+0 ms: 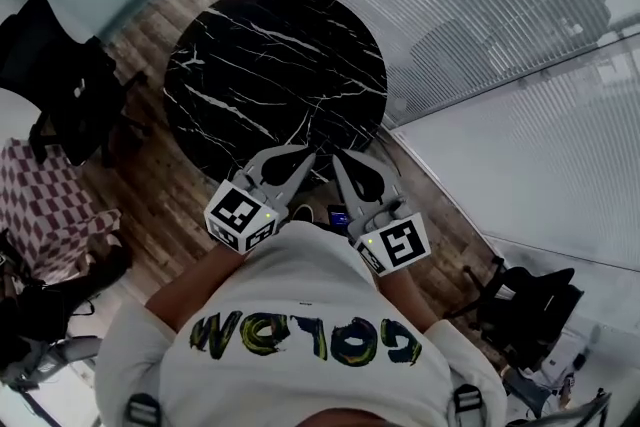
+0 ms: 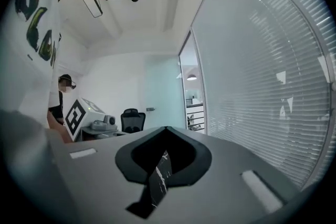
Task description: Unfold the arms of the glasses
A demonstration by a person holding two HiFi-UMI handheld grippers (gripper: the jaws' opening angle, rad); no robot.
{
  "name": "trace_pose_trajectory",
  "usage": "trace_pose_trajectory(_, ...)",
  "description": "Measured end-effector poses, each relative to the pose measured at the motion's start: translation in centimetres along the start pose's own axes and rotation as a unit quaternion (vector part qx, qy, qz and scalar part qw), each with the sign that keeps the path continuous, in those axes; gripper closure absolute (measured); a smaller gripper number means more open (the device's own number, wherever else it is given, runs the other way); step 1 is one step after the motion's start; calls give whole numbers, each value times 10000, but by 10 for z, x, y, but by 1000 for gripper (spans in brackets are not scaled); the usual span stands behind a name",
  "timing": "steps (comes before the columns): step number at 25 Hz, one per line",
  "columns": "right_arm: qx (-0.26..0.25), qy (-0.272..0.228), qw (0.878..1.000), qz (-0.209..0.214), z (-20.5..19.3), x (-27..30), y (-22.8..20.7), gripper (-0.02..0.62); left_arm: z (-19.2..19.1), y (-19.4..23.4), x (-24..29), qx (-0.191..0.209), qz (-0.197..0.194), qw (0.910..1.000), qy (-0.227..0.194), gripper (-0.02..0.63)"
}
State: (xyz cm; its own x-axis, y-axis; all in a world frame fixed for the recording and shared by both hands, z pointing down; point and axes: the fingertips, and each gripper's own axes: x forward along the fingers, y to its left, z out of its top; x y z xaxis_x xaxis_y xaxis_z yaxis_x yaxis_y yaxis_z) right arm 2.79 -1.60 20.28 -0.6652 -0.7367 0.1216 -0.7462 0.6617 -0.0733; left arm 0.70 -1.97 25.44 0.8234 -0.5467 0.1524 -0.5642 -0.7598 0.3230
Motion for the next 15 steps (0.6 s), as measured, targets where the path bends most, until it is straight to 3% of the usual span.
trace_pose_trajectory(9,142,-449,9989,-32,22,-11,11,594,30,-12,-15,639,307,9959,-566,607)
trace_pose_trajectory(15,120,-494,9987,-28,21,-10,14,594,28,-15,-17,882,298,9945,-470,607)
